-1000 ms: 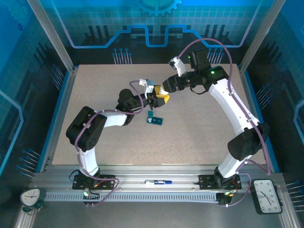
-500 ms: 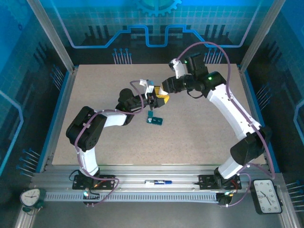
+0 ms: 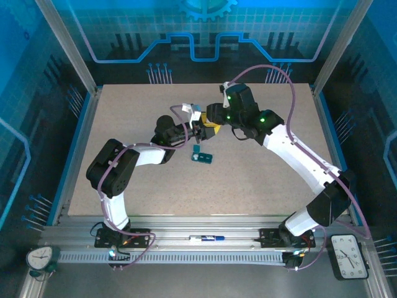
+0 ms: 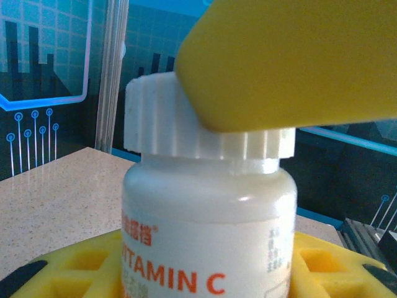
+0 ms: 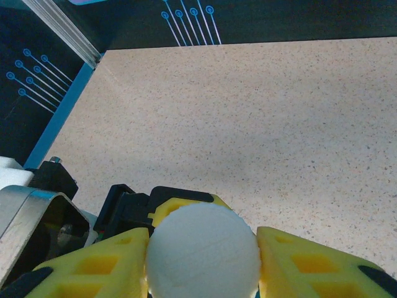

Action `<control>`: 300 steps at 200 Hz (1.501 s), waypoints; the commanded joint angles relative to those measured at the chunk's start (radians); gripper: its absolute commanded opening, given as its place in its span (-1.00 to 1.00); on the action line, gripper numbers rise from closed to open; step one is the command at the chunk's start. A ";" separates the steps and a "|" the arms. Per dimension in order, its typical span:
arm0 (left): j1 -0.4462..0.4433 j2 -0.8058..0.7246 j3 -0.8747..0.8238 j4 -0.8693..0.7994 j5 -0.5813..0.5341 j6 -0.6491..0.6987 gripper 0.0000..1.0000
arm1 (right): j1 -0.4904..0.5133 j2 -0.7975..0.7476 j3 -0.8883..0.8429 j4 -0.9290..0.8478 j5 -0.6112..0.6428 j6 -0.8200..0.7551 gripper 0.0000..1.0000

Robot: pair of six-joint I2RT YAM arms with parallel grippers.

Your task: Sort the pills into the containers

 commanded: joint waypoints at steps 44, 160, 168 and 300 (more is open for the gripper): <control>-0.006 -0.014 0.036 0.101 -0.040 0.019 -1.00 | -0.037 -0.023 0.024 -0.090 -0.126 0.028 0.32; -0.006 -0.014 0.027 0.073 -0.021 0.019 -1.00 | -0.145 -0.129 0.055 -0.109 -0.284 -0.121 0.68; -0.007 -0.015 0.026 0.073 -0.021 0.019 -1.00 | -0.162 -0.129 0.063 -0.104 -0.308 -0.134 0.68; -0.008 -0.023 0.028 0.076 0.032 0.003 -1.00 | -0.268 0.085 0.374 -0.397 -0.585 -0.538 0.71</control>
